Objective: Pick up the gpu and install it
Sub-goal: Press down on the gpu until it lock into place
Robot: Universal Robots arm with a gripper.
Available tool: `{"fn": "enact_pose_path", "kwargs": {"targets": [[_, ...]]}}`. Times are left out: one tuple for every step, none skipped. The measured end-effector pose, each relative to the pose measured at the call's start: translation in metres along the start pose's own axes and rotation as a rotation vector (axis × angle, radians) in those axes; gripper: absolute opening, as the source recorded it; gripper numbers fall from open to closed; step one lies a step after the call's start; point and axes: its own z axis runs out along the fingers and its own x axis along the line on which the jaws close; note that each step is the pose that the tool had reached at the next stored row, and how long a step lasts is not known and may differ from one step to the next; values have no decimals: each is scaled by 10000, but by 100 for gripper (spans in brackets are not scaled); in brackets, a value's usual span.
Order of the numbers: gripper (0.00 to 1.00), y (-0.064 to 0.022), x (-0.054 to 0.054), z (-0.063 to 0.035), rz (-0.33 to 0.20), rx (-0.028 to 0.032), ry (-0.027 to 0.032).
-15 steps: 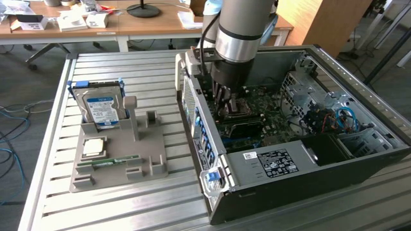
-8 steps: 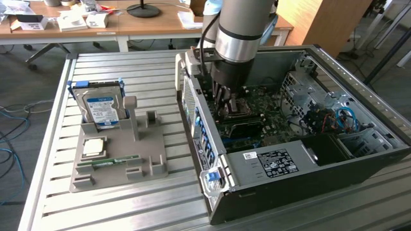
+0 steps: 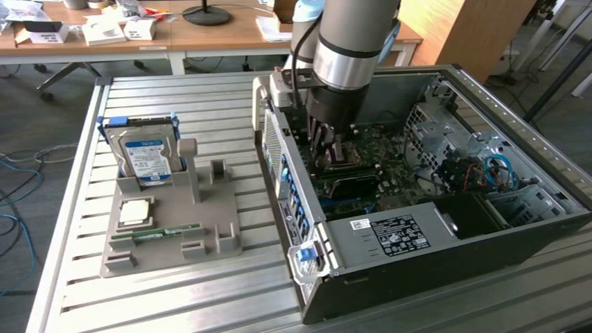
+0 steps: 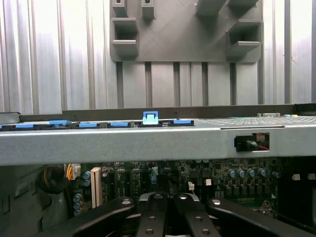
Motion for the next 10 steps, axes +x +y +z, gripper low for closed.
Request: {"fn": "enact_pose_path", "kwargs": {"targets": [[11, 0, 0, 0, 0, -1, 0], [11, 0, 0, -1, 1, -3, -10], [11, 0, 0, 0, 1, -2, -12], [11, 0, 0, 0, 0, -2, -12], [11, -1, 0, 0, -1, -1, -12], [11, -1, 0, 0, 0, -2, -13], [11, -1, 0, 0, -1, -8, -13], [11, -2, 0, 0, -2, -39, -11], [11, -2, 0, 0, -1, -102, -7], [11, -1, 0, 0, 1, -183, -2]]}}
